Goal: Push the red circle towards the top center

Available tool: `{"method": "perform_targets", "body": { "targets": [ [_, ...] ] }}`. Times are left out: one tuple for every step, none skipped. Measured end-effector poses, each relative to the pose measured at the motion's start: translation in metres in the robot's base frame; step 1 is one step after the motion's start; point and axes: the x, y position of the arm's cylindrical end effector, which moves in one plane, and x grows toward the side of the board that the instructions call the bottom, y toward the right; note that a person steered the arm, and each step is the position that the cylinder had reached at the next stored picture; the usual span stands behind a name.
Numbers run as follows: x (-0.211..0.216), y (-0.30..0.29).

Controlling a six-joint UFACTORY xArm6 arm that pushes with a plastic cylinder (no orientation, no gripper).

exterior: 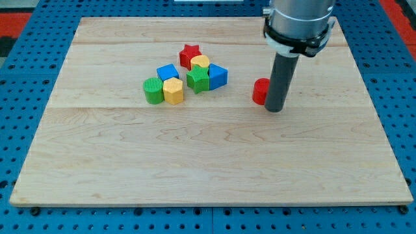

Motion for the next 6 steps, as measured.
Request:
{"method": "perform_targets", "body": {
  "targets": [
    [-0.04,-0.001],
    [-0.071,0.034],
    [-0.099,0.036],
    [-0.027,0.047],
    [-0.029,0.024],
    [-0.062,-0.003]
  ]
}}
